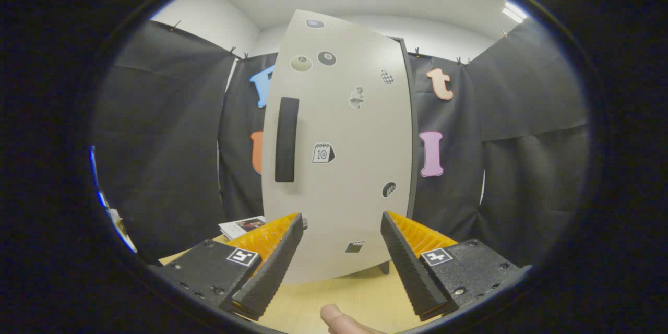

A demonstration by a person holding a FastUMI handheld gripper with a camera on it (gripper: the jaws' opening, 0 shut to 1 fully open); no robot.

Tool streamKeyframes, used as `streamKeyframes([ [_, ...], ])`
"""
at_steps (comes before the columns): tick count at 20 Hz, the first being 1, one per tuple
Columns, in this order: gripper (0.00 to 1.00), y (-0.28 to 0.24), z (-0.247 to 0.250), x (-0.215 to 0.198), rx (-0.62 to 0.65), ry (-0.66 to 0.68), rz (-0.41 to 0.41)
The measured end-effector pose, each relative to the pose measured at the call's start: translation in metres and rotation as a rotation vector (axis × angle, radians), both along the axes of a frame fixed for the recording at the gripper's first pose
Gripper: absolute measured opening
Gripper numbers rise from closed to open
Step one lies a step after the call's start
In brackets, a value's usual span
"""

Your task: Open the shoe cabinet door, grab the shoes and put them into the shoe cabinet, then close the shoe cabinet door.

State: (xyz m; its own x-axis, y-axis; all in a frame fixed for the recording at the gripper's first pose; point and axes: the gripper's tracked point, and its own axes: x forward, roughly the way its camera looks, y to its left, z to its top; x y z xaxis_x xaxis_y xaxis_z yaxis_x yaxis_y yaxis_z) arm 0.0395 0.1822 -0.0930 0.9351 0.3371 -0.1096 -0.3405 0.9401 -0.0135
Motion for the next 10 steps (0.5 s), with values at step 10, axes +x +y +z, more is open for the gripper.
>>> streamKeyframes([
  [10, 0.98, -0.053, 0.016, -0.066, 0.155, 0.018, -0.033],
])
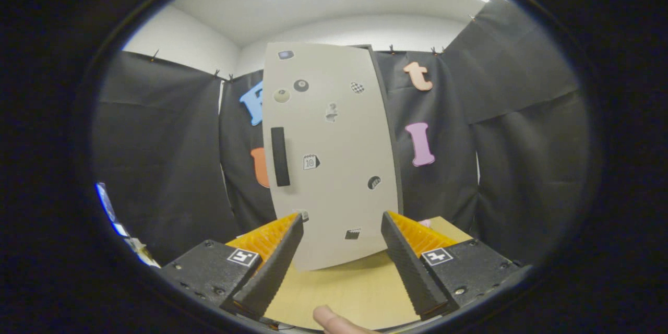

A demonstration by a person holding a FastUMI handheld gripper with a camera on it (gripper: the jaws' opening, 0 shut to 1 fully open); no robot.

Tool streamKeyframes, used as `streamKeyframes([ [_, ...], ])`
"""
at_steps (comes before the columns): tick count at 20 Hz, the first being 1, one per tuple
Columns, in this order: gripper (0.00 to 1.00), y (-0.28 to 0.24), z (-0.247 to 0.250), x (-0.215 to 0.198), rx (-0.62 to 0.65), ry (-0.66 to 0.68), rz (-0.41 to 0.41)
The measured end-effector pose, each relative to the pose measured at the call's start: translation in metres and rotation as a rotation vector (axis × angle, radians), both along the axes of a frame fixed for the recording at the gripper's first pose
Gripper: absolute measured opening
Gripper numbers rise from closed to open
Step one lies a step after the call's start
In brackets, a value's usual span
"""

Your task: Open the shoe cabinet door, grab the shoes and put them into the shoe cabinet, then close the shoe cabinet door.

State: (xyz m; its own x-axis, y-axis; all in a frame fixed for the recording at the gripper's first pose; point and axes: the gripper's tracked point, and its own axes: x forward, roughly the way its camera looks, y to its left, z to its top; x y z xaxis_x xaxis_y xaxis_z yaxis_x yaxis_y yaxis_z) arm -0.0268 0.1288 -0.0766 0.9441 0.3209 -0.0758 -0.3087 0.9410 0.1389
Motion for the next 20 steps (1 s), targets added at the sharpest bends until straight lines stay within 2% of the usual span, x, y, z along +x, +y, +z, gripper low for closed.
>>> streamKeyframes([
  [9, 0.99, -0.024, 0.016, -0.038, -0.071, -0.076, -0.017],
  [15, 0.99, -0.035, 0.019, -0.037, -0.037, -0.080, -0.045],
  [20, 0.99, -0.027, 0.019, -0.037, -0.039, -0.076, -0.027],
])
